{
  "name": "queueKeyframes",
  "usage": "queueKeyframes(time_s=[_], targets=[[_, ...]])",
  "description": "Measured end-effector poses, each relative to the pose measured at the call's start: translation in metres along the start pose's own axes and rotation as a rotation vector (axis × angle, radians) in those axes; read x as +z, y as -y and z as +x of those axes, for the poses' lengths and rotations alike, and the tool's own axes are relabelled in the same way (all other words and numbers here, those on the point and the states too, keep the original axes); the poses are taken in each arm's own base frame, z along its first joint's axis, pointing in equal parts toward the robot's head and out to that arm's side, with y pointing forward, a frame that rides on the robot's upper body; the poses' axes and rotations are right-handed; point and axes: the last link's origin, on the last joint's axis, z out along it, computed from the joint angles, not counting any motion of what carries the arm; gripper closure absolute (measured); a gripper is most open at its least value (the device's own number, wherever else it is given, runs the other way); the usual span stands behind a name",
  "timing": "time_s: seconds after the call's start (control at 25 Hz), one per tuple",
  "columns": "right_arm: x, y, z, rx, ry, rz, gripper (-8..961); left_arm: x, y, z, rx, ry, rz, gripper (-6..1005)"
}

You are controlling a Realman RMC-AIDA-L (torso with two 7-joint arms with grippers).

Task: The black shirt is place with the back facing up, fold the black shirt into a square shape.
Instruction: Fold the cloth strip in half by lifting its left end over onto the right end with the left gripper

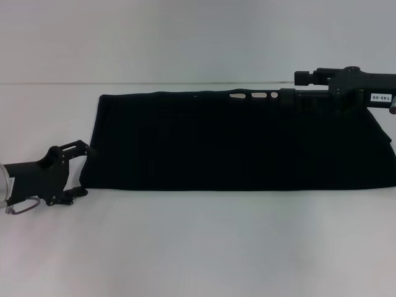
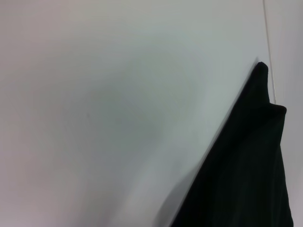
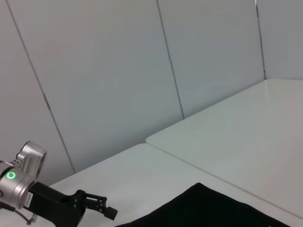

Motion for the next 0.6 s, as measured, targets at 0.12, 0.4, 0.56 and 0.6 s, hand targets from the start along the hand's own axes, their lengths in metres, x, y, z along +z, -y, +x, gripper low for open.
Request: queueKeyframes(time_s=[0.12, 0.4, 0.56, 0.6], targets=[[-0.001, 0.000, -0.001, -0.004, 0.000, 0.000, 208, 0.002, -0.005, 0.000, 0.006, 0.000, -0.008, 50], [-0.001, 0.000, -0.005, -0.013, 0.005, 0.005, 208, 0.007, -0.013, -0.002, 0.022, 0.017, -0.014, 50], [-0.001, 0.000, -0.006, -0.011, 0.010, 0.005, 208, 0.007, -0.015, 0.000, 0.031, 0.011, -0.015, 50], [-0.001, 0.000, -0.006, -0.011, 0.011, 0.005, 208, 0.007, -0.016, 0.000, 0.036, 0.009, -0.015, 50]])
